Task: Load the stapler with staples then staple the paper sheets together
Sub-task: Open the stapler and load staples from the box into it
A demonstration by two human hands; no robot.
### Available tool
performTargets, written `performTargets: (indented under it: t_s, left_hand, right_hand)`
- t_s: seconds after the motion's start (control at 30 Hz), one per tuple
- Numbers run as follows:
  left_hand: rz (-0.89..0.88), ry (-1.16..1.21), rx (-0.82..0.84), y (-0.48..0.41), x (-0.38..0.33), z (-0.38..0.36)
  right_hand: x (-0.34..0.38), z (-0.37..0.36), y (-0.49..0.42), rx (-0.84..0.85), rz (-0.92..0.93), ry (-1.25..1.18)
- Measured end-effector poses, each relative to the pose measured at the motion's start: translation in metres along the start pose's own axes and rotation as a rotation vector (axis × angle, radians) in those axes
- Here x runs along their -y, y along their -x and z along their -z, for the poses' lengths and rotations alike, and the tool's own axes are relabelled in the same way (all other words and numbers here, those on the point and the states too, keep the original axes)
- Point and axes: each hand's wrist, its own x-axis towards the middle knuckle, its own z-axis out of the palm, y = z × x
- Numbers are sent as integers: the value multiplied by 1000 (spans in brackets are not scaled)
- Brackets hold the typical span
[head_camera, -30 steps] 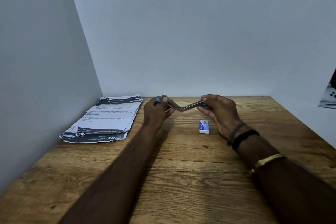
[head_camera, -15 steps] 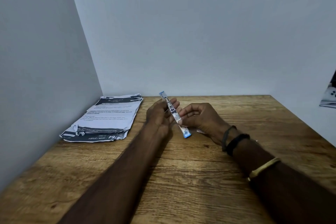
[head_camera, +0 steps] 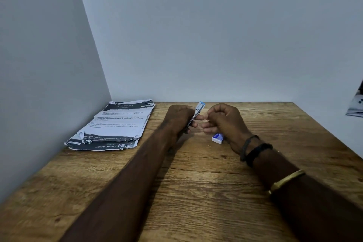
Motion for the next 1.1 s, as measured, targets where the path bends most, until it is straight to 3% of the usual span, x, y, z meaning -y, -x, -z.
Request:
performTargets:
  t_s: [0.1, 0.2, 0.57, 1.1]
  left_hand:
    - [-30, -159, 52, 4, -1, -1]
    - [-74, -246, 103, 7, 0, -2]
    - [-132, -290, 126, 6, 6, 1]
    - [-72, -298, 135, 7, 1, -5]
  right_hand:
    - [1, 6, -4, -95, -25, -1]
    - [1, 9, -3, -42, -25, 5]
    - [3, 10, -1, 1, -22, -4]
    - [6, 10, 1, -23, -78, -55]
